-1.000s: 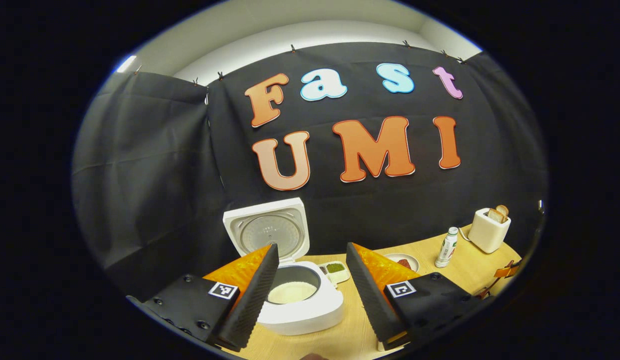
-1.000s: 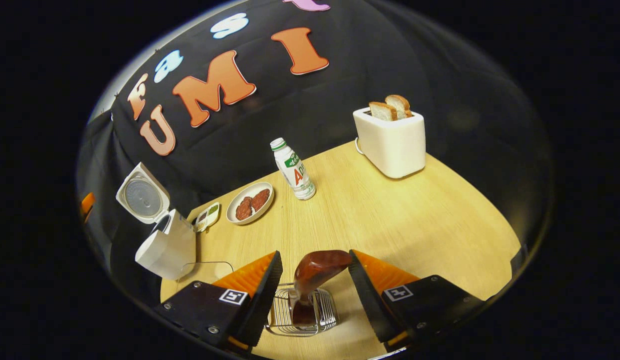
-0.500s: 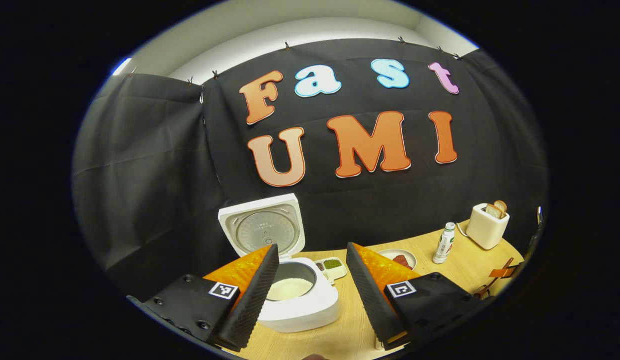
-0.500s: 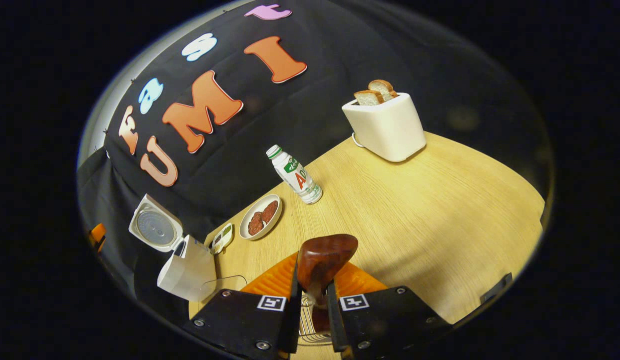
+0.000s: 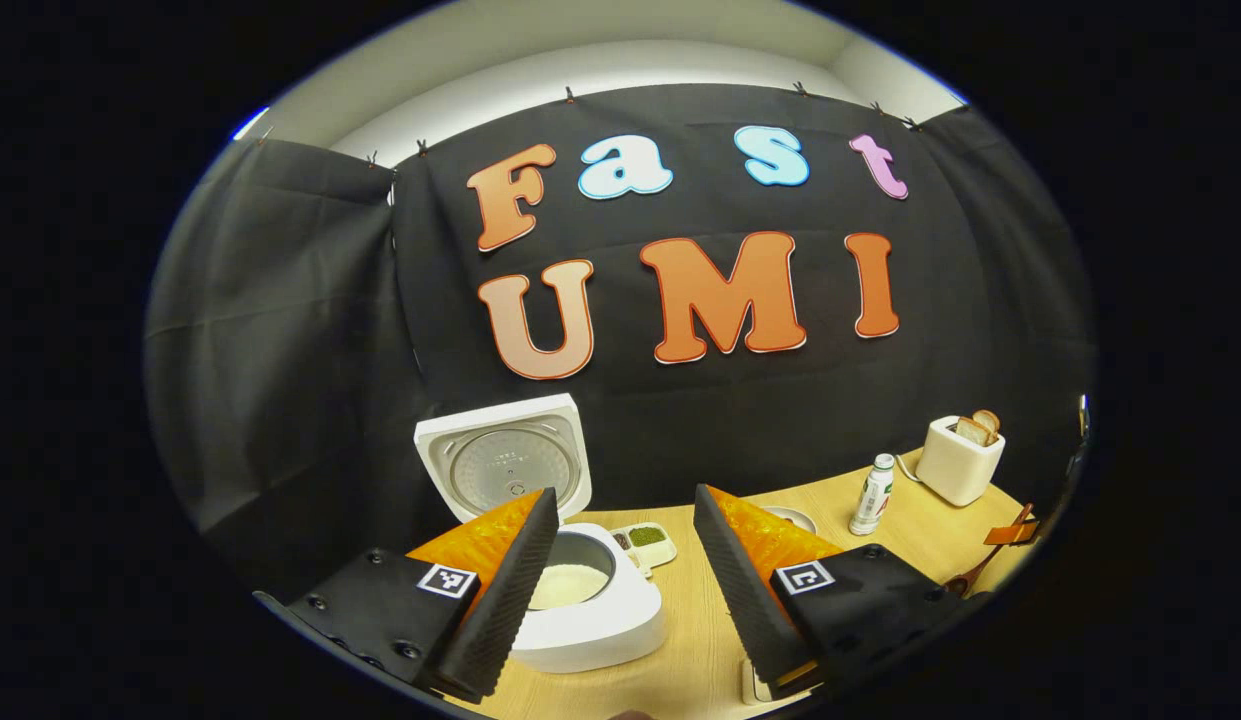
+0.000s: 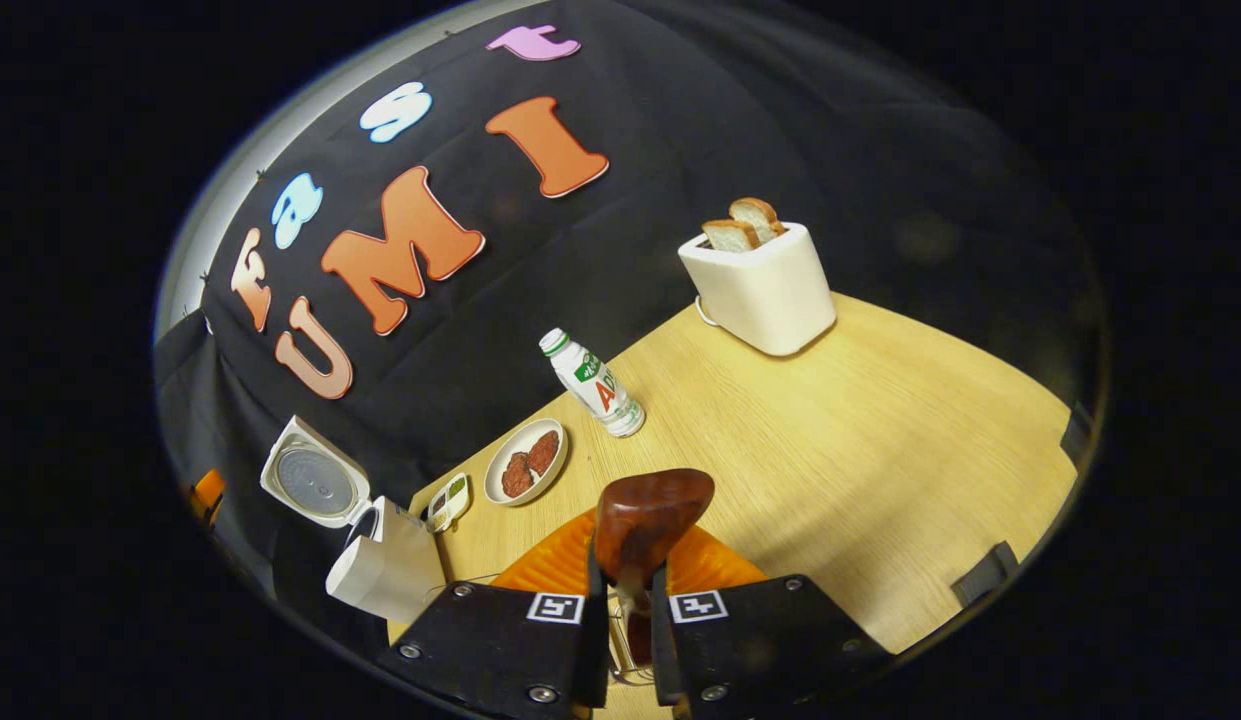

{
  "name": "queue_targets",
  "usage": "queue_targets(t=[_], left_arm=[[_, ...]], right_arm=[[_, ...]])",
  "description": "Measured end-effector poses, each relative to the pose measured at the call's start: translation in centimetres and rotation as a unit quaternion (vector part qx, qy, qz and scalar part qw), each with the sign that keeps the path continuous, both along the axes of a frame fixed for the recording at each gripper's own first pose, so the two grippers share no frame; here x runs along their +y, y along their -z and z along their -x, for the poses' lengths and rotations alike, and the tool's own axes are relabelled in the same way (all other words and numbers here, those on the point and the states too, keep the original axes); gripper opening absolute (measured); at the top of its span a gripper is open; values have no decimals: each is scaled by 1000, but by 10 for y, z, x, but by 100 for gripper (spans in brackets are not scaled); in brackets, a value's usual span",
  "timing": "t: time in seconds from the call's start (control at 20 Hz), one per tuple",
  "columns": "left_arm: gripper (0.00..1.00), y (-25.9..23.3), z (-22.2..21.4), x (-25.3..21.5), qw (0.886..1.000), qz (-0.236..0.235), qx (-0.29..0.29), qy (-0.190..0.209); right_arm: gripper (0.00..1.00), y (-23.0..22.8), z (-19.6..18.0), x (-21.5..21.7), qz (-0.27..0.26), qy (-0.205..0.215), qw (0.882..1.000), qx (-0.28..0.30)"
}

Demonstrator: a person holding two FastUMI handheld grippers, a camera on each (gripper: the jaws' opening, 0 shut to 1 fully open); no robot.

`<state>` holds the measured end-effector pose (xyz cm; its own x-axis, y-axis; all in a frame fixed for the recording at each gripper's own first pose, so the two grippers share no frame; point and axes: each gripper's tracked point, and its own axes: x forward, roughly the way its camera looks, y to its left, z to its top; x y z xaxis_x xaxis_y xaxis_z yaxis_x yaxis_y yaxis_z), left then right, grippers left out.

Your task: Close the left gripper, press the button to open the rice cooker; take a wooden spoon from the chopstick holder with the right hand, scoop a spoonful of rice and pour it into the rice cooker, then put the wooden spoon back into the chopstick holder.

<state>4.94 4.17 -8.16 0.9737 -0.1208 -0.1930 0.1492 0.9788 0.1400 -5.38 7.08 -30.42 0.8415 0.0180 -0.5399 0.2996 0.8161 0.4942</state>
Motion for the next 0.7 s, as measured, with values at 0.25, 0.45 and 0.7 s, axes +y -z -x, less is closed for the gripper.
queue_targets(t=[0.25, 0.45, 0.7], left_arm=[[89, 8, -3, 18, 1000, 15, 1, -5], [93, 15, -5, 29, 1000, 26, 7, -7], [89, 26, -3, 42, 999, 41, 19, 8]], right_arm=[[17, -59, -9, 13, 64, -15, 997, -47], [17, -104, -21, 48, 79, -42, 992, -92], [17, -112, -33, 115, 98, -106, 983, -112]])
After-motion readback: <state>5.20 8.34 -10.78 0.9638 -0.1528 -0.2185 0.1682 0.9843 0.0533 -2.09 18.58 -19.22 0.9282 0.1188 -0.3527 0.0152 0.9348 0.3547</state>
